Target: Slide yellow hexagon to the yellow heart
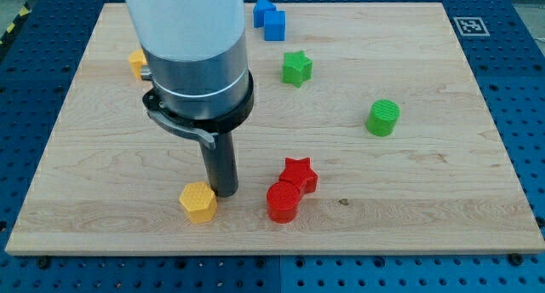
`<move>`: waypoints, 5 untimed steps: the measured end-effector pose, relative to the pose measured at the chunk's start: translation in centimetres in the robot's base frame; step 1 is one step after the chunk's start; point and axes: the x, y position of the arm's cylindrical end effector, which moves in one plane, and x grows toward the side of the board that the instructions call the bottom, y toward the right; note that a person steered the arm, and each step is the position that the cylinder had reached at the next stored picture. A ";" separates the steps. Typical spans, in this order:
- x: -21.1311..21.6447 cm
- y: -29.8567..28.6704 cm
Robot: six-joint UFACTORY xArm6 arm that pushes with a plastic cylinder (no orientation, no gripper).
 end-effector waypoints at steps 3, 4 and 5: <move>0.1 2.8; 1.9 2.8; 4.0 2.8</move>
